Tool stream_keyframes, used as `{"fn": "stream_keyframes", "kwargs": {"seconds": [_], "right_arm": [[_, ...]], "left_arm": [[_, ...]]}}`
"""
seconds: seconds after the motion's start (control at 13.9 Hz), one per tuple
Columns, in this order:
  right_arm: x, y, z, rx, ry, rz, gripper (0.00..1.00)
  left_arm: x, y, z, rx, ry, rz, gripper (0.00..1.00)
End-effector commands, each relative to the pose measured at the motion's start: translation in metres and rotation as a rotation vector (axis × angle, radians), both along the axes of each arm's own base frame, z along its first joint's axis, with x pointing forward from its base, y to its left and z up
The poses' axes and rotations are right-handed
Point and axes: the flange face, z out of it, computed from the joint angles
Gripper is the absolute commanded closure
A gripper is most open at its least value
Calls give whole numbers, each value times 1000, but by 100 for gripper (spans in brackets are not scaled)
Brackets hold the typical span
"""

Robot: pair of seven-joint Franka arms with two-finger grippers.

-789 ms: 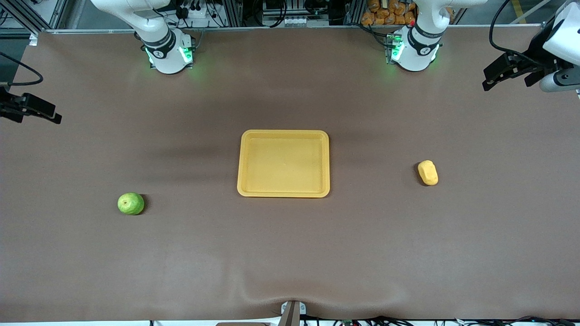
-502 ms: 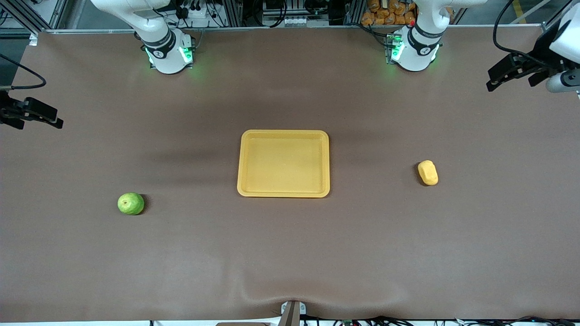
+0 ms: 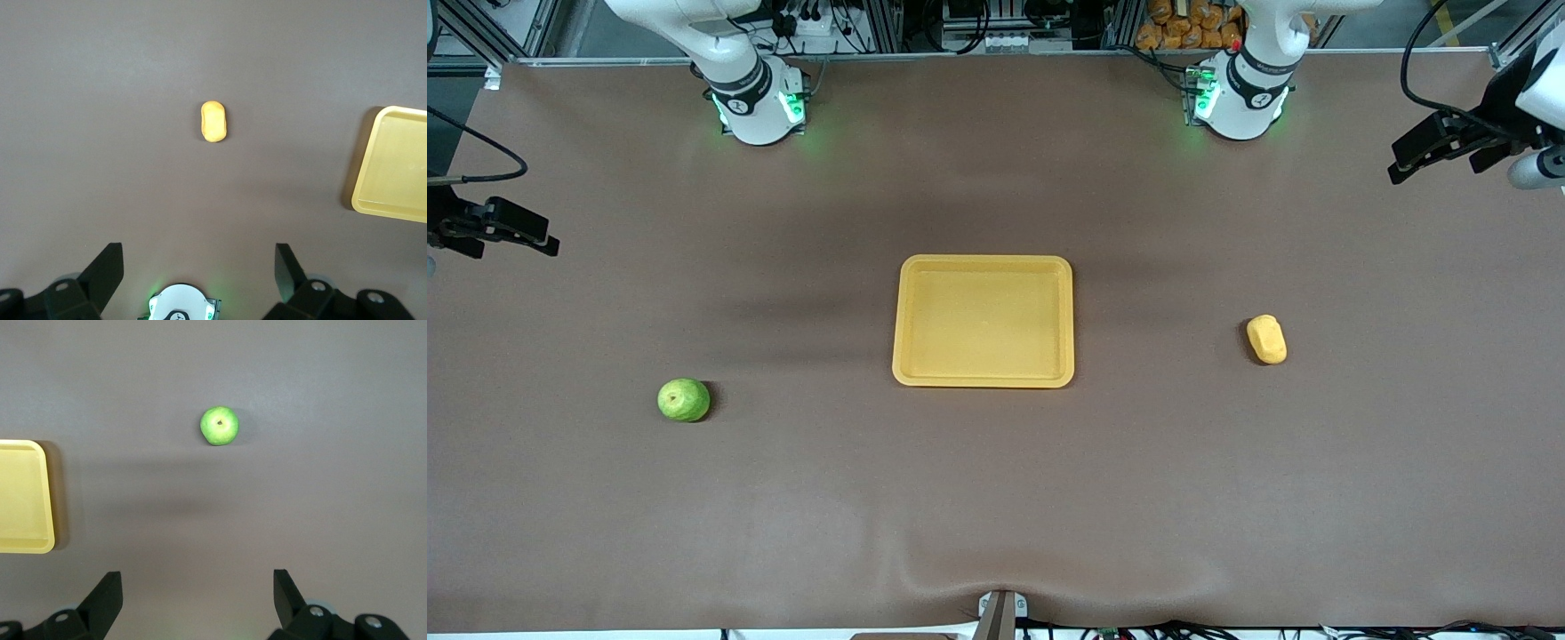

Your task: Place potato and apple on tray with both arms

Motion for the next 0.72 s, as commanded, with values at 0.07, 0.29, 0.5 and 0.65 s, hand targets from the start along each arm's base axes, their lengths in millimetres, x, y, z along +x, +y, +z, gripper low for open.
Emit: {"fn": "stream_keyframes", "kwargs": {"seconds": [0.07,0.29,0.5,0.65], "right_arm": [[-1,-3,-10,-16,0,6,0],[0,-3,-19,-14,1,6,0],[2,-5,-33,-7,-4,-1,0],[1,-5,-35,-7,-2,-1,0]], "left_arm": [[9,0,-22,1,43,-7,0],[25,0,-52,10,90,-9,0],[40,-2,-82,13,107,-12,0],[45,-4,-103,11,75,-18,0]]}}
